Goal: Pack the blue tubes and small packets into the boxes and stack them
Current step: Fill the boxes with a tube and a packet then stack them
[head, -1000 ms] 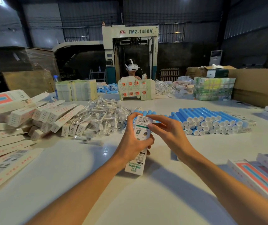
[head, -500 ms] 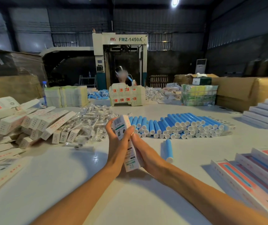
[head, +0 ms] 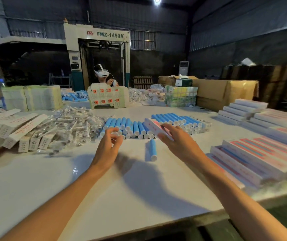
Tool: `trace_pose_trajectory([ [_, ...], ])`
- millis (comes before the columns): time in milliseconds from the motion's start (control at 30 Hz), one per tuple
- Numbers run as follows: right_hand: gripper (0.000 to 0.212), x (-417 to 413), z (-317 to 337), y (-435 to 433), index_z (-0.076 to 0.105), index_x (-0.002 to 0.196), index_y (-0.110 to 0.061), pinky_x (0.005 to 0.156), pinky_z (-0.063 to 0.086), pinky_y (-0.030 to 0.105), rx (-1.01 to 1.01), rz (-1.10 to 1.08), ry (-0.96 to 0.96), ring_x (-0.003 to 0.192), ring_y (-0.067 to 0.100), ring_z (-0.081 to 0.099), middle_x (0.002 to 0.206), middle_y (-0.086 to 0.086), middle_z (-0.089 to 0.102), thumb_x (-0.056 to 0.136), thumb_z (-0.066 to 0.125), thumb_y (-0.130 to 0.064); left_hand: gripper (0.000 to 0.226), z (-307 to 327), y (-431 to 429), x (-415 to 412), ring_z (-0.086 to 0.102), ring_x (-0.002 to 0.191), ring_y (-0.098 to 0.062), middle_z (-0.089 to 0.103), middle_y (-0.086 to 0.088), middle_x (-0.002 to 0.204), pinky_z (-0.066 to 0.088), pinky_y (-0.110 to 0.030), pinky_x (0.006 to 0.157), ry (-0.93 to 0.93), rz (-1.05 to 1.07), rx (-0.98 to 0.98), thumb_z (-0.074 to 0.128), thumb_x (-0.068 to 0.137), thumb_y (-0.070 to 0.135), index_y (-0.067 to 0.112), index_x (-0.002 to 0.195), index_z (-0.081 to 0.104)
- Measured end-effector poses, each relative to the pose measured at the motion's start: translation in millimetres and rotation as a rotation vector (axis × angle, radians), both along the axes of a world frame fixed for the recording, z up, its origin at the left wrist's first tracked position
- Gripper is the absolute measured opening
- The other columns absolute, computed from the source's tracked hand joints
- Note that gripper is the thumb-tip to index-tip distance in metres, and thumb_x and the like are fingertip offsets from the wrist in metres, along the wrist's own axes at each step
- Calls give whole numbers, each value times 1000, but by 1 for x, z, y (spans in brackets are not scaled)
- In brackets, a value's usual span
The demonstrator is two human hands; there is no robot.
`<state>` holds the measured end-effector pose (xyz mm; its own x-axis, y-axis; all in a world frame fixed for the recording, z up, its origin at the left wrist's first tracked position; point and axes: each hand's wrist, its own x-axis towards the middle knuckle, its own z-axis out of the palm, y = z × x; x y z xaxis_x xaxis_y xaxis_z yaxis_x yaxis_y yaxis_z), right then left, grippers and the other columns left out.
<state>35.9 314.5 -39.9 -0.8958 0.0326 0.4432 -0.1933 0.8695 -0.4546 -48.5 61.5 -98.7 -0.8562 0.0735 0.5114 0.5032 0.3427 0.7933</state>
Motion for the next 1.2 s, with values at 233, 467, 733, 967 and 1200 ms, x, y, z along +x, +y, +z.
trace_pose_trajectory([
  [233,38,63,-31,73,51,138,-29,70,43,33,387,-424,58,99,20,53,113,1,55,104,48,-47,29,-7,3,-2,62,102,-16,66,5,105,43,-28,86,102,-35,-180,66,102,11,33,120,62],
  [467,41,85,-54,91,51,135,-26,97,42,37,667,-604,-24,119,22,45,137,1,48,103,38,-48,29,-4,-3,2,60,103,-13,65,7,108,41,-16,84,132,-18,-233,64,101,7,27,123,67],
  [733,41,81,-40,81,49,131,-22,96,43,38,694,-620,-58,117,23,50,132,2,51,104,40,-52,29,-4,-4,3,61,103,-11,66,7,109,42,-15,85,147,-18,-256,65,101,4,25,121,68],
  [967,26,21,8,3,62,117,-16,83,51,36,471,-273,128,100,24,63,115,4,65,106,49,-35,30,-4,-6,3,63,97,-8,68,8,105,42,-8,82,129,-29,-261,65,100,3,29,111,71],
  [1200,21,-50,8,-102,54,82,-15,51,26,33,210,27,284,62,26,48,76,0,62,100,48,-23,27,-2,-12,5,63,83,-11,69,5,97,50,-29,76,102,31,-245,65,98,0,26,103,71],
])
